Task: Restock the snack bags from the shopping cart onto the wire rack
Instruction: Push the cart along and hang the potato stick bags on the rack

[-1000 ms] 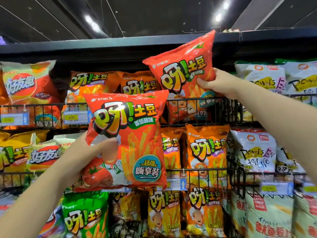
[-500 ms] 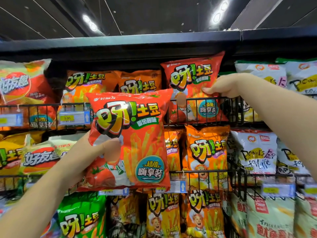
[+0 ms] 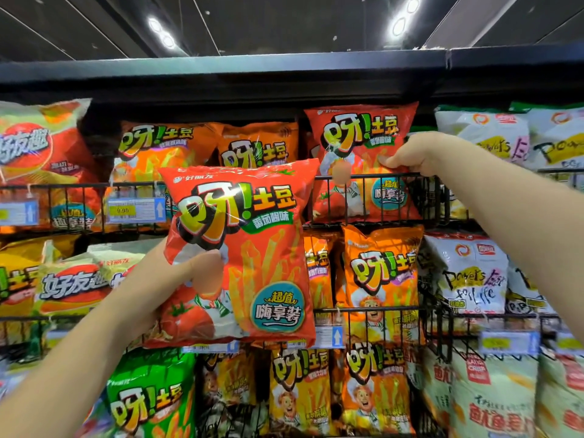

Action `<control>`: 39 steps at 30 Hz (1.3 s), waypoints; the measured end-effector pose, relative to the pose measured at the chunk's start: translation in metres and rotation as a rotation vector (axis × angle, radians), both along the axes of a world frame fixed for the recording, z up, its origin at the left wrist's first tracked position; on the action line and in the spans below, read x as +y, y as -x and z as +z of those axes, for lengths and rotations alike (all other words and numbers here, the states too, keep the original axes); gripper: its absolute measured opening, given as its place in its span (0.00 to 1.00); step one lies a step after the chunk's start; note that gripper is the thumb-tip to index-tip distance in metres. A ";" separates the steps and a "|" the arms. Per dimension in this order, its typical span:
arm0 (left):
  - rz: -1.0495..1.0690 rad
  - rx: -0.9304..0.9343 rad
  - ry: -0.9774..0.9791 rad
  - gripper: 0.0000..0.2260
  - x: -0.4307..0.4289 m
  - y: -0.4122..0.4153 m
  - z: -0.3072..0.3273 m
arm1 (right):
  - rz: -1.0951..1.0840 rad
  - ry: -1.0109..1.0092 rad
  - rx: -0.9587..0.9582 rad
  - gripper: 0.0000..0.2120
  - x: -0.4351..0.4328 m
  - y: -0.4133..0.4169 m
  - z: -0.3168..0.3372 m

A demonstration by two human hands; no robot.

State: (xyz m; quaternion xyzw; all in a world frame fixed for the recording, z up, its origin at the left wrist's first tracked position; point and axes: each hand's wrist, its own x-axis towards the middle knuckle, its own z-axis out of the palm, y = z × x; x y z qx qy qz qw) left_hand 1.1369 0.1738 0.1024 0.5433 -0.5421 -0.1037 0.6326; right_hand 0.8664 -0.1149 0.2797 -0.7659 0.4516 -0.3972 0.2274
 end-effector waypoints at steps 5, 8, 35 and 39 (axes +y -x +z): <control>-0.016 -0.007 -0.002 0.30 -0.005 0.000 -0.002 | -0.360 0.399 0.307 0.29 0.004 -0.009 -0.010; -0.045 -0.007 -0.014 0.18 -0.006 0.006 0.000 | -0.369 0.382 0.348 0.26 0.014 -0.006 -0.012; 0.208 -0.299 0.270 0.47 -0.021 0.000 0.162 | 0.501 0.352 -0.431 0.41 0.139 -0.054 -0.016; 0.249 -0.350 0.415 0.34 -0.028 -0.006 0.175 | 0.542 0.444 -0.522 0.35 0.135 -0.064 0.003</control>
